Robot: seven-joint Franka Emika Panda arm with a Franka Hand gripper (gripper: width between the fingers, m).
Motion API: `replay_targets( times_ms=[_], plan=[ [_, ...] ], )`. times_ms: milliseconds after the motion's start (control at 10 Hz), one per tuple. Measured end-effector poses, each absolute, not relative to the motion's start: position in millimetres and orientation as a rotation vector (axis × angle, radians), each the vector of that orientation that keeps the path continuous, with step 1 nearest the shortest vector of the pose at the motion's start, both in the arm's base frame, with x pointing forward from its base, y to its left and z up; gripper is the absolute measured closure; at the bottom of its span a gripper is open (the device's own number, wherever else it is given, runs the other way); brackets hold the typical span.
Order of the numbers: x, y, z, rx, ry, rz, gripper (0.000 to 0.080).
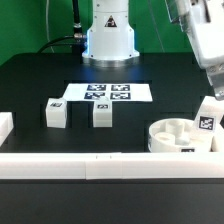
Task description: Assemble stool
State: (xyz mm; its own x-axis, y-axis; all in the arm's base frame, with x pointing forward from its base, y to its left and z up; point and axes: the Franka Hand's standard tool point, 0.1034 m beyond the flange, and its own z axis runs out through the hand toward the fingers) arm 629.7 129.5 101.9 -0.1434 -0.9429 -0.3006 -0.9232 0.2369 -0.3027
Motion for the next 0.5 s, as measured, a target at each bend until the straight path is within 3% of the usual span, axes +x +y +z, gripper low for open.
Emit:
replay_targets(
  times_ms=[500],
  plan=[
    [622, 146, 93.6, -2.345, 1.541, -0.091, 0.0150]
  ],
)
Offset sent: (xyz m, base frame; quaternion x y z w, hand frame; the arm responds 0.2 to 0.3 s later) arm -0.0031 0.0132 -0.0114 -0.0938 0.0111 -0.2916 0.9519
